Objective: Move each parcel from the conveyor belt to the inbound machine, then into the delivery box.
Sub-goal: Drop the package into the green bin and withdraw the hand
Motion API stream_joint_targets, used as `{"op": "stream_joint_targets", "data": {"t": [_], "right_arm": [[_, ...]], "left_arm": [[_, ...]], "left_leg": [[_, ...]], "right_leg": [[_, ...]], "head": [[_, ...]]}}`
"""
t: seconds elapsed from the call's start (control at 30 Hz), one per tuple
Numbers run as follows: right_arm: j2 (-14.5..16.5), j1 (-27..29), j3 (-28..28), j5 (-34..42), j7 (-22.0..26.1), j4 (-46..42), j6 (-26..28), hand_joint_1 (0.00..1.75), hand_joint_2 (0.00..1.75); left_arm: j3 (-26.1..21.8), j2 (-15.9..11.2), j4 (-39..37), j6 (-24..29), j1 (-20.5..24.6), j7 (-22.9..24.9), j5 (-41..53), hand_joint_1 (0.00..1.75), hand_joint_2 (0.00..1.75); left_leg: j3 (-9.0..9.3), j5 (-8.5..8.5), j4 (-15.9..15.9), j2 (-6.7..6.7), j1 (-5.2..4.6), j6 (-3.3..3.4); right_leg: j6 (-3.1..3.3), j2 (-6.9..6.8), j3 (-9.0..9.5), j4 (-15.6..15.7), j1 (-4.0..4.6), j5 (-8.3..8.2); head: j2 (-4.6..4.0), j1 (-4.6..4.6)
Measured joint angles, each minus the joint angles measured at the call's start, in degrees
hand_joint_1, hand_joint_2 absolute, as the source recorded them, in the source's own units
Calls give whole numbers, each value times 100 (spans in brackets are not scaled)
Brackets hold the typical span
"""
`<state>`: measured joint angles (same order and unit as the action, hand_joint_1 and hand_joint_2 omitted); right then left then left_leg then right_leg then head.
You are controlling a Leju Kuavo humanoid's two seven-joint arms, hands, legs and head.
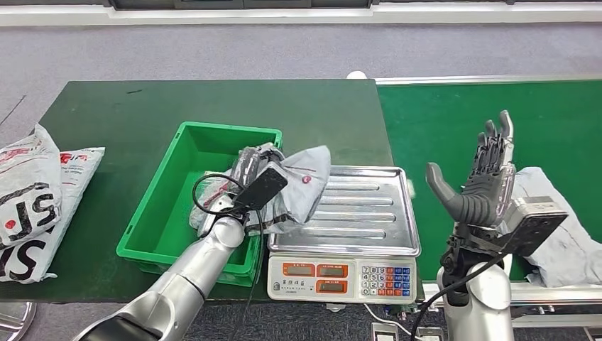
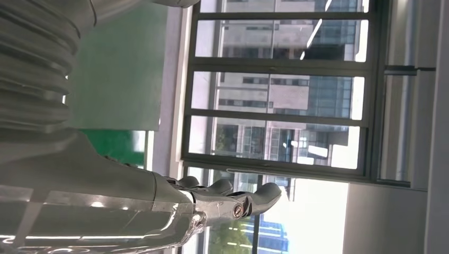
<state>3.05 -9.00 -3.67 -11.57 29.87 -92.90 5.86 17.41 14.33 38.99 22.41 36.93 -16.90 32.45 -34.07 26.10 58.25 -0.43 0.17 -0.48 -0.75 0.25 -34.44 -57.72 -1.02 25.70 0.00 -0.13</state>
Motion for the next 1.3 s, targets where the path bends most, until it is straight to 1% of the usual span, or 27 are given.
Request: {"op": "stream_joint_targets", "data": {"t": [0.1,0.37,0.47,0.57,0.7,1.0,1.07,1.13,1.17,1.2,1.23,1.3], "right_arm": [[2,15,0,-33,-1,1,33,0,175],[6,18,0,-43,-1,1,39,0,175],[9,18,0,-43,-1,1,43,0,175],[19,22,0,-44,-2,1,64,0,175],[42,68,0,-83,-23,-1,123,0,175],[43,126,0,-87,-27,-8,147,0,175],[43,195,0,-87,-28,-33,166,0,175],[58,313,0,-103,-26,-110,188,0,175],[68,363,0,-115,-26,-145,191,0,175],[80,387,0,-132,-30,-173,182,0,175],[88,389,0,-152,-42,-185,157,0,175],[114,379,0,-210,-95,-223,71,0,175]], "left_arm": [[-128,-38,268,237,-70,-32,9,175,175],[-245,-84,565,256,-166,-32,8,175,175],[-256,-98,622,453,-193,-27,88,175,175],[-316,-132,729,895,-233,124,295,175,175],[-442,-268,840,1197,-281,560,757,175,175],[-546,-331,954,1364,-348,570,886,175,175],[-677,-365,1185,1528,-454,477,1005,175,175],[-930,-413,1833,1642,-676,488,1425,175,175],[-1037,-434,2135,1620,-769,589,1718,175,175],[-1094,-452,2330,1495,-816,800,2054,175,175],[-1098,-462,2353,1295,-805,1057,2401,175,175],[-1098,-489,2325,664,-725,1708,3300,175,175]], "left_leg": [[-1,1,0,-1,0,0],[-3,1,0,-2,0,0],[-3,0,0,-2,0,0],[-3,0,0,-1,0,0],[-1,0,-1,-1,2,0],[-2,0,-1,-1,4,0],[-2,1,-1,-1,4,0],[-4,1,-1,-1,3,0],[-4,2,-1,-1,3,0],[-4,2,0,-1,2,1],[-4,1,0,-1,1,1],[-3,0,0,-1,1,1]], "right_leg": [[0,-1,-1,0,0,1],[0,-1,-1,0,0,1],[1,-2,-1,0,0,1],[1,-1,-1,0,0,1],[1,-1,-1,0,3,2],[2,-1,-2,0,4,2],[3,-1,-3,0,4,3],[3,-1,-3,0,3,5],[4,-1,-4,0,2,6],[4,-2,-3,0,1,7],[3,-3,-3,0,1,7],[4,-5,-4,0,1,5]], "head": [[0,0],[0,0],[0,0],[0,0],[0,0],[0,0],[0,-1],[0,-1],[0,0],[0,-1],[0,-1],[0,-1]]}}
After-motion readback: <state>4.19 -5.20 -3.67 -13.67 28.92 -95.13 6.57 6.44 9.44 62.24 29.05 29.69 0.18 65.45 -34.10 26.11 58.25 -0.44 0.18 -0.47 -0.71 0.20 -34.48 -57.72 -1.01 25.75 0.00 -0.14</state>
